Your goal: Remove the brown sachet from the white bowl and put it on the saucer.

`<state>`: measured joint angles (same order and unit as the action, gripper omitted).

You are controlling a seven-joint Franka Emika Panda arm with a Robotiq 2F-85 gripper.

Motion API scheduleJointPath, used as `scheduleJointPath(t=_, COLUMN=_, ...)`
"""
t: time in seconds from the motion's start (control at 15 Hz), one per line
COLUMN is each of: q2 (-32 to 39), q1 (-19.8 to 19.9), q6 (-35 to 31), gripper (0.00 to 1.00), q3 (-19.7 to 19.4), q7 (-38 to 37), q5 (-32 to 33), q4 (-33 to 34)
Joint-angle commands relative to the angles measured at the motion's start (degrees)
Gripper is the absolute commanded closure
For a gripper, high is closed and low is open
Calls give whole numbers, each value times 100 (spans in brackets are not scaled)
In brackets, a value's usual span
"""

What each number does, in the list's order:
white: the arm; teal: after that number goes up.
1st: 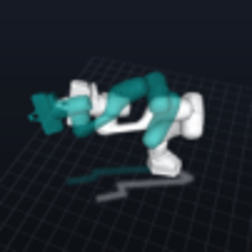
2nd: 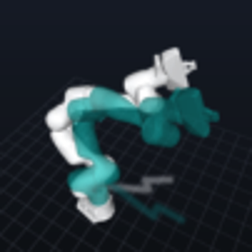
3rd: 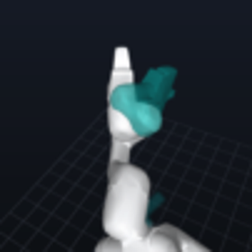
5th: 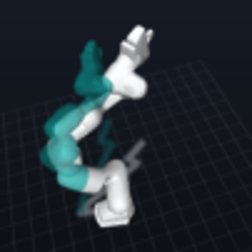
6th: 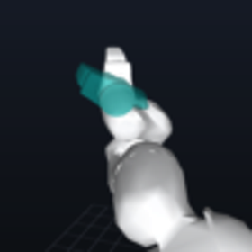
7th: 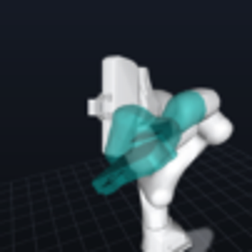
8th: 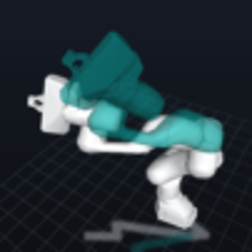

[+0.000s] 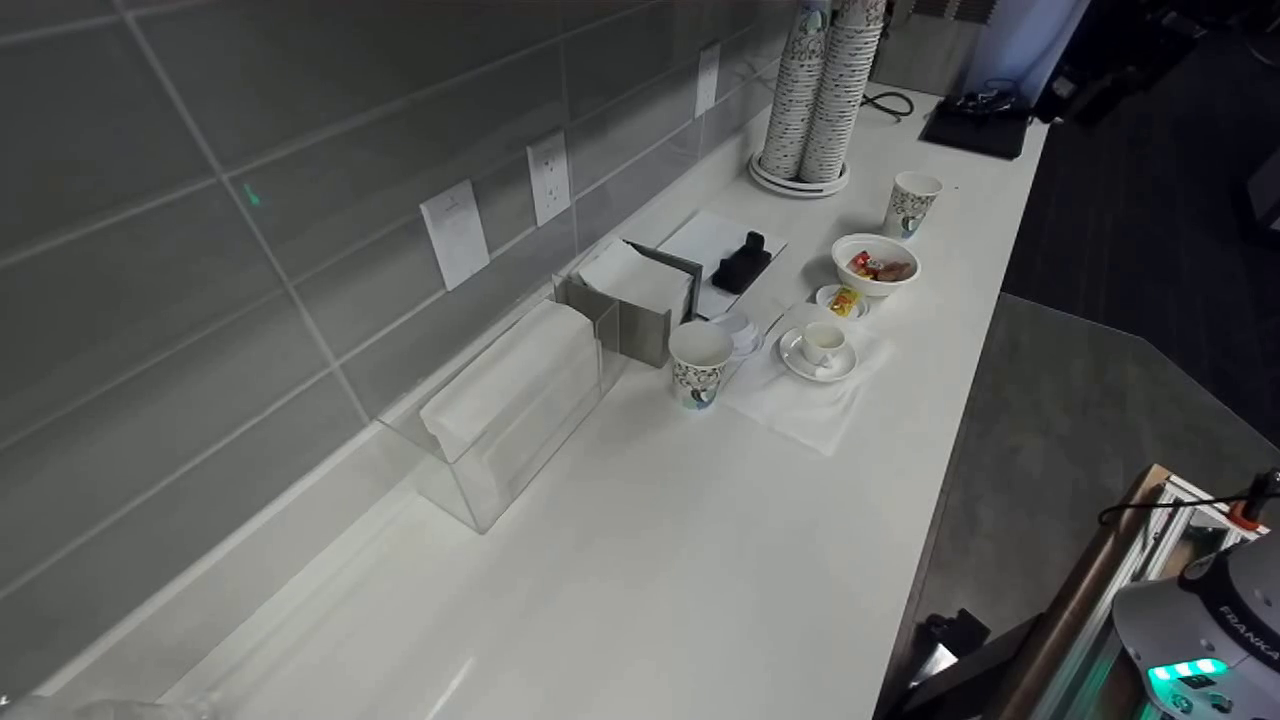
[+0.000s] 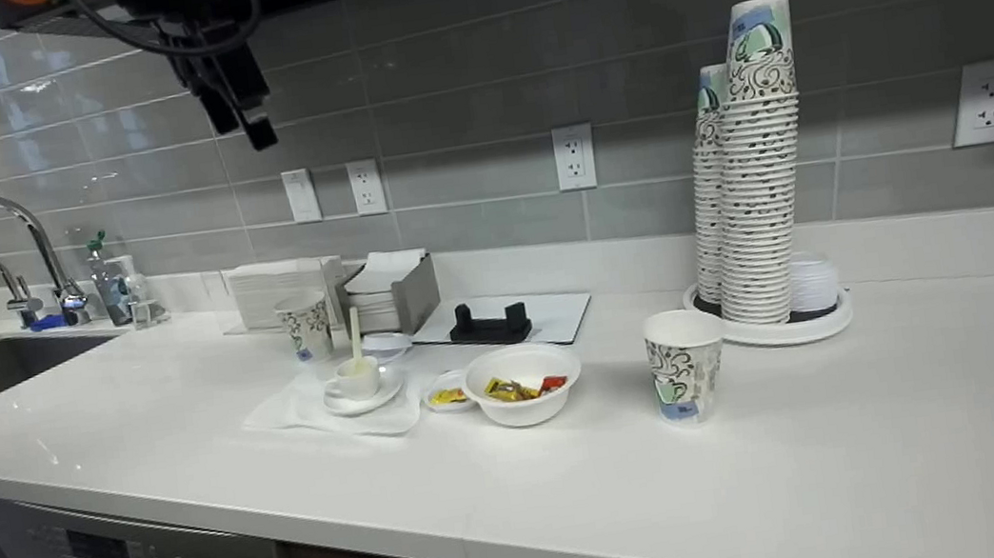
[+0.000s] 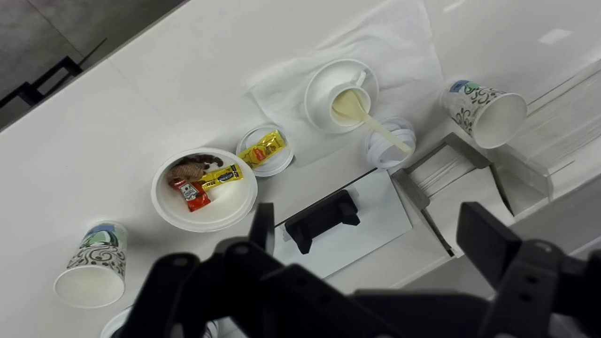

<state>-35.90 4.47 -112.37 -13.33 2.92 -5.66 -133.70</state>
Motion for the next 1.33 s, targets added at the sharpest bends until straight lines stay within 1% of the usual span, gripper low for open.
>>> scheduleJointPath(t=0.0, q2=379, q1=27, q6=-347, gripper=0, q3=33, q7=664, q5=187, q4=94)
scheduleJointPath(t=0.13, q2=740, q1=-46, q6=-712, gripper=0, q3=-48, q7=1232, q5=309, q4=120)
scheduleJointPath(t=0.2, q2=932, q1=25, q6=-994, gripper=0, q3=-4, q7=1376, q5=514, q4=117)
scheduleJointPath(t=0.33, q2=1456, q1=36, q6=-1425, gripper=0, q3=-78, q7=1776, q5=767, q4=185)
scheduleJointPath(t=0.47, q2=1906, q1=-19, q6=-1599, gripper=0, q3=-196, q7=2342, q5=844, q4=276)
scheduleJointPath(t=0.53, q2=2122, q1=-40, q6=-1830, gripper=0, q3=-273, q7=2617, q5=741, q4=285)
scheduleJointPath(t=0.6, q2=2347, q1=14, q6=-1804, gripper=0, q3=-275, q7=2833, q5=840, q4=367)
scheduleJointPath(t=0.73, q2=2812, q1=151, q6=-2096, gripper=0, q3=-268, q7=3131, q5=1137, q4=486)
scheduleJointPath(t=0.8, q2=3003, q1=187, q6=-2318, gripper=0, q3=-287, q7=3311, q5=1167, q4=552)
scheduleJointPath(t=0.87, q2=3268, q1=230, q6=-2494, gripper=0, q3=-308, q7=3332, q5=996, q4=697)
scheduleJointPath(t=0.93, q2=2757, q1=248, q6=-2279, gripper=0, q3=-178, q7=3116, q5=957, q4=320)
scheduleJointPath(t=1.07, q2=3105, q1=331, q6=-2462, gripper=0, q3=-172, q7=3212, q5=967, q4=491)
scheduleJointPath(t=1.27, q2=3254, q1=354, q6=-2471, gripper=0, q3=-159, q7=3232, q5=972, q4=620)
